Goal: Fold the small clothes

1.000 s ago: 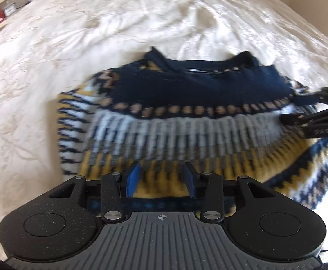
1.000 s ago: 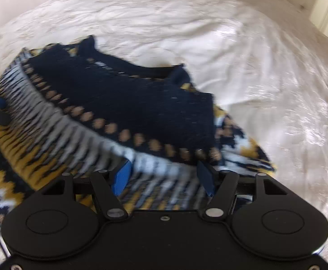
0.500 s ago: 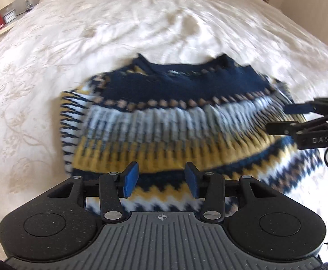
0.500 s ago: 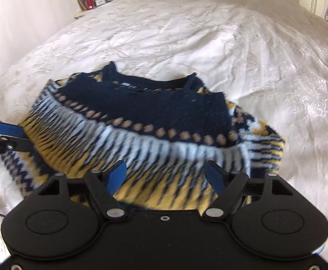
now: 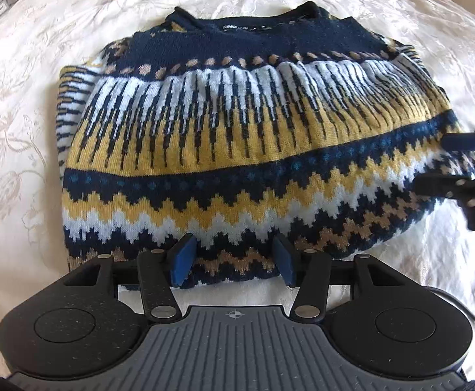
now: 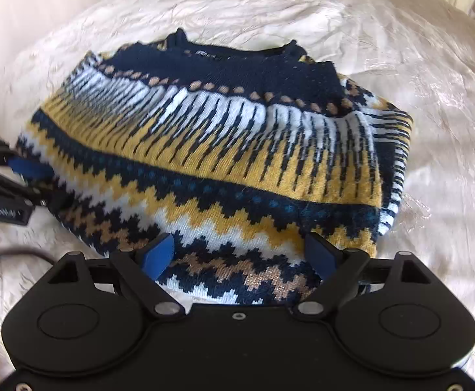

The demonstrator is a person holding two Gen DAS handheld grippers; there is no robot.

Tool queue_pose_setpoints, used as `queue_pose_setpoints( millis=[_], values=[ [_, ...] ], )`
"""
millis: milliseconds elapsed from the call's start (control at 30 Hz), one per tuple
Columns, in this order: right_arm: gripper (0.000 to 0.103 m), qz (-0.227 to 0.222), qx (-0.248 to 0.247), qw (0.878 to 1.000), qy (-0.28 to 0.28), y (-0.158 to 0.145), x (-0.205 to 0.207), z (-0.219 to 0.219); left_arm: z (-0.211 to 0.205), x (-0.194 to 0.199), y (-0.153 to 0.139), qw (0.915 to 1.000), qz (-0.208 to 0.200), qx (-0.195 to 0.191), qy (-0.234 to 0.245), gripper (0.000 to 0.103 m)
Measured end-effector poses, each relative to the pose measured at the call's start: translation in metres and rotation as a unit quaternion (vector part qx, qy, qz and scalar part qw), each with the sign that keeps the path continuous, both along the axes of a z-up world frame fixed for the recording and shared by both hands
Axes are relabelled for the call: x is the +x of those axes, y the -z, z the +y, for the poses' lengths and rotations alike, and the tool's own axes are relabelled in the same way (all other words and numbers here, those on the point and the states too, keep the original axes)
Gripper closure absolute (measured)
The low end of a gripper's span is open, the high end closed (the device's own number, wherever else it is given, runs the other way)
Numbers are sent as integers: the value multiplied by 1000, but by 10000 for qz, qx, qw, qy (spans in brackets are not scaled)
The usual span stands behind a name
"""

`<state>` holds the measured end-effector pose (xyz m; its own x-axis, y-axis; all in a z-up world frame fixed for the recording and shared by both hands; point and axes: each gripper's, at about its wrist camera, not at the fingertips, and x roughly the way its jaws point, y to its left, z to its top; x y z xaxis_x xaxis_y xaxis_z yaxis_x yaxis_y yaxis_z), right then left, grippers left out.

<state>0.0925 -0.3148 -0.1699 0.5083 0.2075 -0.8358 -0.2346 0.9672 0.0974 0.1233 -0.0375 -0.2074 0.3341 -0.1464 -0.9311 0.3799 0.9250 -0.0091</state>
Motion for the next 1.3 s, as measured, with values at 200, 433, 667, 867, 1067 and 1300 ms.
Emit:
queue_pose_setpoints(
  millis=[200,433,667,867,1067,1300],
  values=[
    [4,-11,904,9923,841,-14,1,-36,2,5,2,9990,238,-145,-348,45],
    [0,164,1194,9820,1453,-10,-4,-69,-8,9,3,9986,296,-6,-434,38],
    [0,350,1428,9722,1821,-3,-15,-87,-13,12,6,9986,293,47,-443,32],
    [0,445,1660,9660,1933,3,-20,-97,-13,10,6,9986,285,27,-438,26],
    [0,507,2067,9577,1936,10,-14,-109,-16,10,10,9987,355,-90,-362,6],
    [0,556,2442,9484,1945,17,1,-125,-26,11,17,9987,382,-5,-323,1]
  ],
)
